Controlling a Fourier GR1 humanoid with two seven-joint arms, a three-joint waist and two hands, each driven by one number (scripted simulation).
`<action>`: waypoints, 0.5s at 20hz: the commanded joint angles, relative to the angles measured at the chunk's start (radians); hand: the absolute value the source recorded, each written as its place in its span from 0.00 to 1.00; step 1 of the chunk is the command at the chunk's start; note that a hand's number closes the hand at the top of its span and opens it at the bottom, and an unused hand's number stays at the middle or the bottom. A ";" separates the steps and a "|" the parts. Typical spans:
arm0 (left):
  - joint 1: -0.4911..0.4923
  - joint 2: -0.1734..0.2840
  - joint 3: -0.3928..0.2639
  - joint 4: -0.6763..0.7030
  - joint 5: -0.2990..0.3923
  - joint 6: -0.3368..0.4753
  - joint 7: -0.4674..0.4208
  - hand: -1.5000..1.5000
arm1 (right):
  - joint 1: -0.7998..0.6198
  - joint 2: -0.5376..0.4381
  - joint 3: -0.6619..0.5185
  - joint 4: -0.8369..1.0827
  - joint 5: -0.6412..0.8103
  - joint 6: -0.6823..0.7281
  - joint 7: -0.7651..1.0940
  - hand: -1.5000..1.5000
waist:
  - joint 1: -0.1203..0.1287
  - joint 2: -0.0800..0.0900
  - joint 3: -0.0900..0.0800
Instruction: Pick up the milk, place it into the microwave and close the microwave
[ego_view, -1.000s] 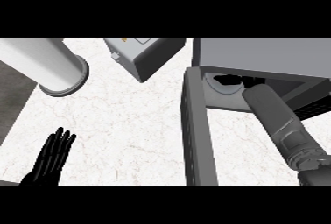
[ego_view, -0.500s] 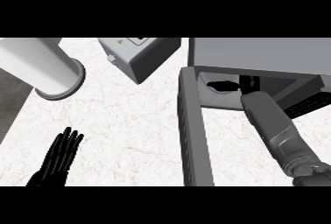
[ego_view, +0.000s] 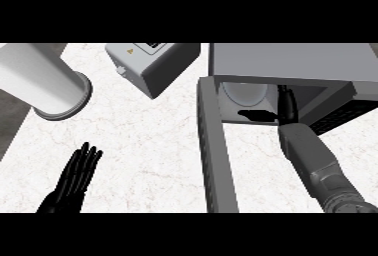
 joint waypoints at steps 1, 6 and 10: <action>0.036 0.000 -0.012 0.009 -0.030 -0.006 -0.037 0.00 | 0.089 0.018 -0.017 -0.003 -0.020 0.042 -0.087 0.00 | -0.016 -0.010 -0.001; 0.019 -0.060 -0.084 0.017 -0.081 0.037 -0.012 0.00 | 0.085 0.016 -0.024 -0.008 -0.042 0.215 -0.090 0.00 | -0.026 -0.014 -0.001; -0.068 -0.009 0.009 -0.038 -0.011 0.017 0.116 0.00 | 0.177 0.047 -0.007 -0.033 -0.044 0.270 -0.130 0.00 | -0.047 -0.021 -0.003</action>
